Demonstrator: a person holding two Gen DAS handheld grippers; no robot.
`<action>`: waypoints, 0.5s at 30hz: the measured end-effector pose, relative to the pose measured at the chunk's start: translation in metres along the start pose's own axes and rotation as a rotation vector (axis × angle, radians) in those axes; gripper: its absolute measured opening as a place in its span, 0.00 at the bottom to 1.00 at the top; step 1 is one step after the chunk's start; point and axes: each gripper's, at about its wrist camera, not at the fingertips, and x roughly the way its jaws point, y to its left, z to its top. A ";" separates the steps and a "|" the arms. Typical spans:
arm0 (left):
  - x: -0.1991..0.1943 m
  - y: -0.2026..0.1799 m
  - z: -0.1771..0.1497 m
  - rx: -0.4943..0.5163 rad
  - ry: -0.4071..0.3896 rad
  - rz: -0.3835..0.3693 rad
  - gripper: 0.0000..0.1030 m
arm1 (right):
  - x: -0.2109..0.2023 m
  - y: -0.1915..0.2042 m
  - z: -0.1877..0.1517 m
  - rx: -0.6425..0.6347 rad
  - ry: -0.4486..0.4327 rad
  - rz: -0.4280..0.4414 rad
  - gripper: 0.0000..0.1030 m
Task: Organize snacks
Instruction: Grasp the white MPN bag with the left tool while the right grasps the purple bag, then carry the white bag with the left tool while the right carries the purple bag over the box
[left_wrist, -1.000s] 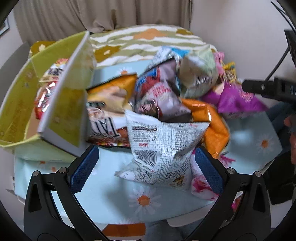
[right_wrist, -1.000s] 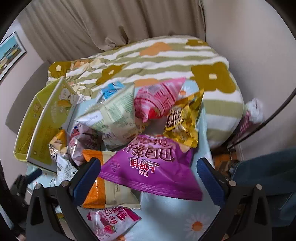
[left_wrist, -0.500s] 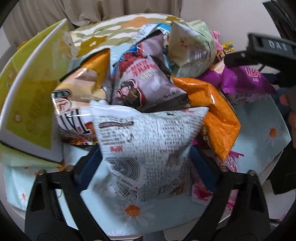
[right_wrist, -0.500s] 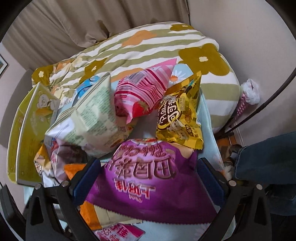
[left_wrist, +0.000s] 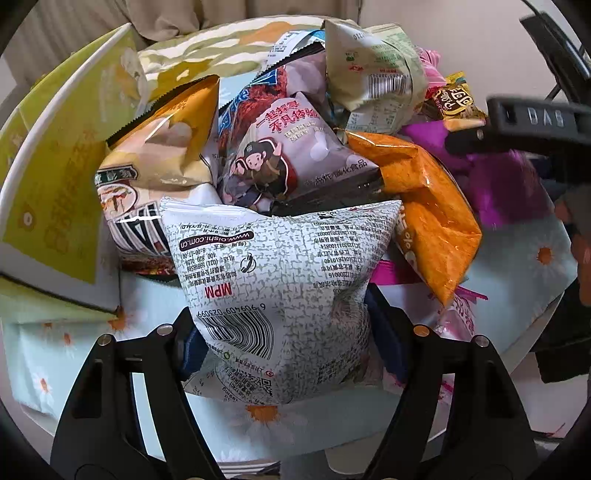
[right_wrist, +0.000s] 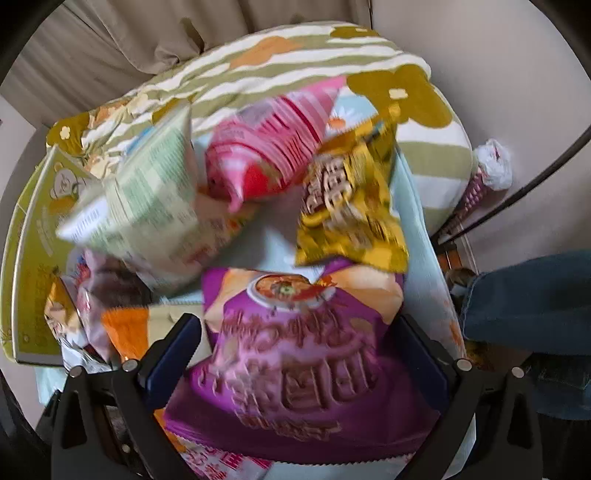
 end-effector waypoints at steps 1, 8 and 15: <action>0.001 0.000 0.002 -0.001 0.002 0.001 0.72 | 0.001 -0.001 -0.003 0.000 0.006 0.005 1.00; -0.002 0.003 0.006 -0.014 -0.005 0.018 0.71 | 0.002 -0.004 -0.012 -0.012 0.017 0.021 1.00; -0.013 0.002 0.007 -0.034 -0.025 0.038 0.71 | 0.008 -0.004 -0.025 -0.015 0.030 0.065 0.92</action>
